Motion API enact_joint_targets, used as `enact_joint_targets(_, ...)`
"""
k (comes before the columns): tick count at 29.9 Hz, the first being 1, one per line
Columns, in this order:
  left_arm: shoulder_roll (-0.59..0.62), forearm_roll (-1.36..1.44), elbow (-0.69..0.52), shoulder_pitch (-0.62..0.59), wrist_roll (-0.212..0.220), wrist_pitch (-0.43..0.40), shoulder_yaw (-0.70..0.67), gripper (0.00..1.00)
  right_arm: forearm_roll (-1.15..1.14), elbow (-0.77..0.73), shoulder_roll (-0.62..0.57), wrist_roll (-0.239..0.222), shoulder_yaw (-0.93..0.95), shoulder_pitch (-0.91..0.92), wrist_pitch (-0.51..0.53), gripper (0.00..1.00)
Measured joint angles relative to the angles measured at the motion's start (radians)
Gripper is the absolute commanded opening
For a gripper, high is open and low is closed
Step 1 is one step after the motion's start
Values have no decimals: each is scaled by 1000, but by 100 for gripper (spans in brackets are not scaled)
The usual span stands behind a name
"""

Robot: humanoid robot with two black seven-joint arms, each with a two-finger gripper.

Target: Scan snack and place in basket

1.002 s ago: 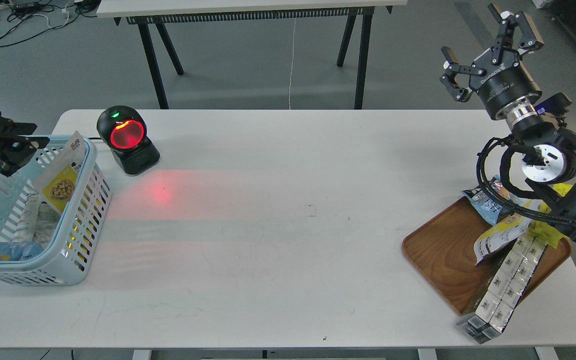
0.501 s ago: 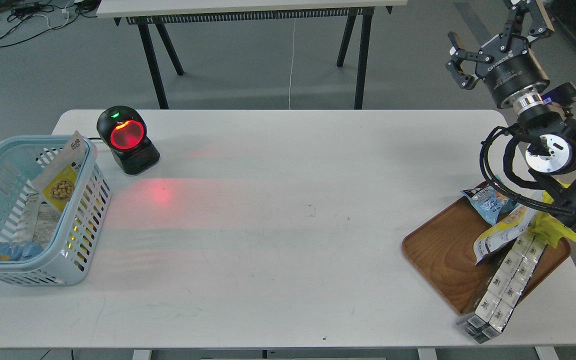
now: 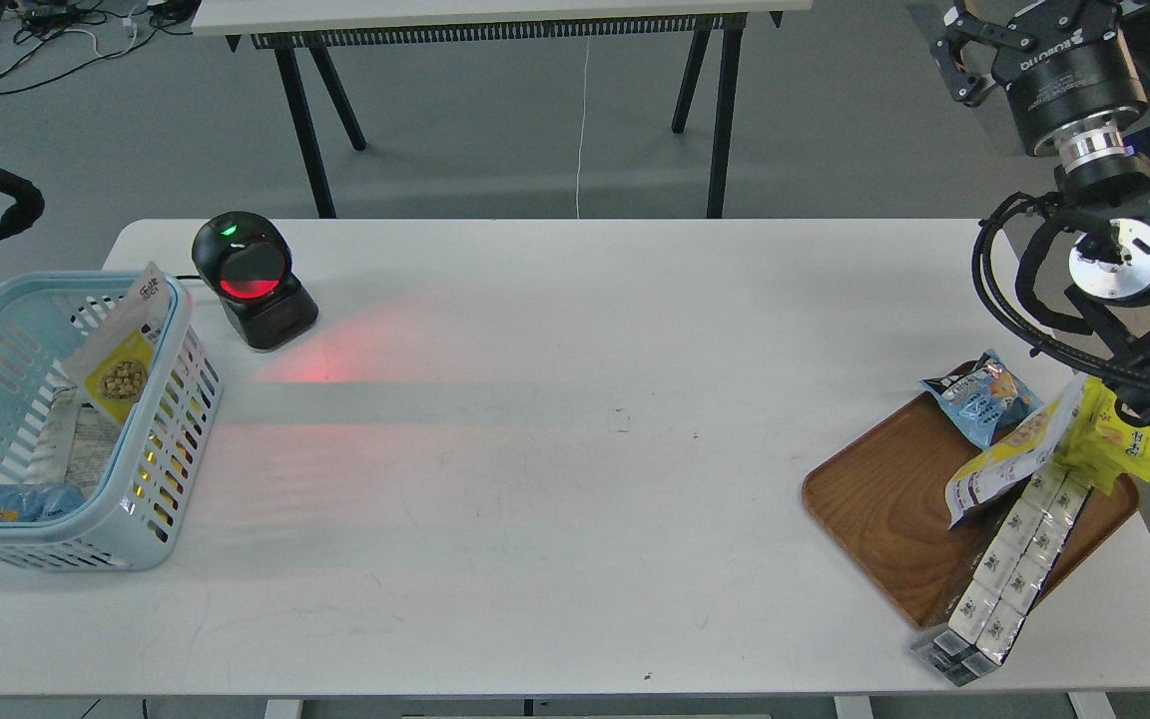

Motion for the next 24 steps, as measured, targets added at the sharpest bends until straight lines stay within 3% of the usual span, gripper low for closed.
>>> enact_joint_targets(5, -125, -113, 106, 9, 74, 0, -76, 100, 11, -12, 8, -3, 46, -5, 0, 98)
enact_joint_targets(9, -205, -216, 157, 28, 110, 0, -107, 100, 27, -59, 56, -27, 107, -12, 0, 99)
enact_joint_targets(24, -302, -404, 173, 150, 120, 0, -112, 100, 31, -123, 130, -41, 125, -43, 0, 99)
